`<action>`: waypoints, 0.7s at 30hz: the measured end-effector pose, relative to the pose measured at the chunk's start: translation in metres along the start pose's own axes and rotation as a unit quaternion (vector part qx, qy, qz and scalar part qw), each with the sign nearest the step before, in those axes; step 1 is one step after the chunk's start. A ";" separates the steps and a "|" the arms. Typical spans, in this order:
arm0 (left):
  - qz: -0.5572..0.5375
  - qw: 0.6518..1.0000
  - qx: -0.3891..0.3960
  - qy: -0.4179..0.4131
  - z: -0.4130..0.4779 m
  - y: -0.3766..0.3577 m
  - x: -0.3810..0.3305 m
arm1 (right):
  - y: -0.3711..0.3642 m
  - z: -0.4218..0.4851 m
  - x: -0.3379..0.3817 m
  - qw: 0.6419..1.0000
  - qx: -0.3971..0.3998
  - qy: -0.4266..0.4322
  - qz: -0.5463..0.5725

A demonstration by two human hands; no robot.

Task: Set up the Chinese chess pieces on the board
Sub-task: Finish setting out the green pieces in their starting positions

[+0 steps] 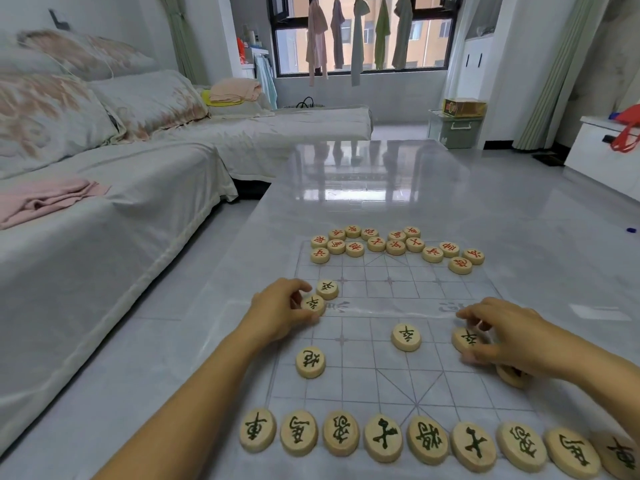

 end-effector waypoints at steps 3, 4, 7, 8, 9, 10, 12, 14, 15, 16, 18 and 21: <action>-0.005 1.000 0.003 0.001 0.002 -0.003 -0.005 | 0.017 0.007 0.015 0.997 -0.053 0.002 0.050; -0.011 1.000 0.003 0.005 0.001 -0.001 -0.002 | 0.022 0.011 0.025 0.995 -0.073 0.015 0.065; -0.003 1.000 -0.002 0.020 -0.012 0.009 0.014 | 0.023 0.030 0.066 0.992 -0.083 0.071 0.062; -0.004 1.000 -0.004 0.024 -0.017 0.014 0.021 | 0.020 0.039 0.080 0.992 -0.079 0.084 0.059; -0.012 1.000 -0.004 0.025 -0.023 0.017 0.028 | 0.017 0.048 0.094 0.991 -0.075 0.092 0.057; -0.028 0.999 -0.003 0.022 -0.029 0.020 0.033 | 0.013 0.059 0.106 0.991 -0.071 0.095 0.054; -0.064 0.998 -0.001 0.012 -0.039 0.021 0.039 | 0.007 0.078 0.126 0.992 -0.066 0.093 0.049; -0.080 0.997 -0.003 0.000 -0.044 0.020 0.041 | 0.001 0.096 0.138 0.994 -0.061 0.080 0.044; -0.080 0.997 -0.004 -0.005 -0.045 0.019 0.042 | -0.002 0.103 0.142 0.995 -0.055 0.071 0.044; -0.081 0.997 -0.004 -0.009 -0.045 0.019 0.042 | -0.004 0.109 0.145 0.996 -0.049 0.064 0.046; -0.089 0.996 0.002 -0.011 -0.045 0.019 0.045 | -0.008 0.118 0.148 0.996 -0.039 0.057 0.048; -0.101 0.995 0.000 -0.014 -0.043 0.020 0.048 | -0.008 0.120 0.149 0.996 -0.034 0.062 0.059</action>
Point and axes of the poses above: each hand's wrist, its own z-axis towards the middle knuckle, its own y-axis out of the back of the hand, x = y × z, the point moved 6 cm from there along z, towards the middle knuckle, and after that the axes turned 3 degrees about -z, right-handed, at the moved point
